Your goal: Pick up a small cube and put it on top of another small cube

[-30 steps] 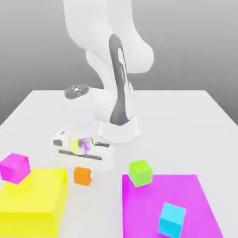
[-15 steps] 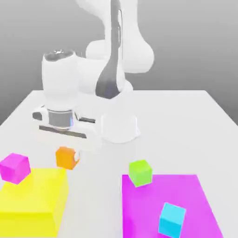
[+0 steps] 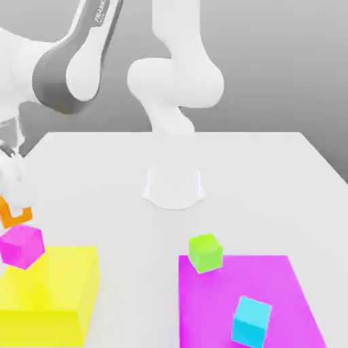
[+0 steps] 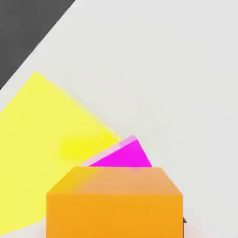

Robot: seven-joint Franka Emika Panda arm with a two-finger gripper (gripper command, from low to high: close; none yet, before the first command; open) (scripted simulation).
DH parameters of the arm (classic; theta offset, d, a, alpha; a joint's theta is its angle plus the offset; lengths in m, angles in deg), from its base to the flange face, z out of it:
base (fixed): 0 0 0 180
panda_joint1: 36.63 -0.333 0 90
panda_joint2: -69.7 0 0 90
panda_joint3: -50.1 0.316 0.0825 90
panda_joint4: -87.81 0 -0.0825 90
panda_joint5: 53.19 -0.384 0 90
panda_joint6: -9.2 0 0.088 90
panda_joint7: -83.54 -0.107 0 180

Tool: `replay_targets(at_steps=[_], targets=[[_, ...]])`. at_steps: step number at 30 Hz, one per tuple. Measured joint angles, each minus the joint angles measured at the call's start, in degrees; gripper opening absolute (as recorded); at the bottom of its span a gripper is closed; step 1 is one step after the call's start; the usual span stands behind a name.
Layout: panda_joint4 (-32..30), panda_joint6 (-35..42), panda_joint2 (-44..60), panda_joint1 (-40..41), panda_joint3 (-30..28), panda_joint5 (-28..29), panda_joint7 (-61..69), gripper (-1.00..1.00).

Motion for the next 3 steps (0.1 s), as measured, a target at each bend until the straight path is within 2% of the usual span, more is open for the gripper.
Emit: replay_targets(at_steps=[3], targets=[[0.0, 0.0, 0.0, -0.1, 0.0, 0.0, 0.0, 1.0]])
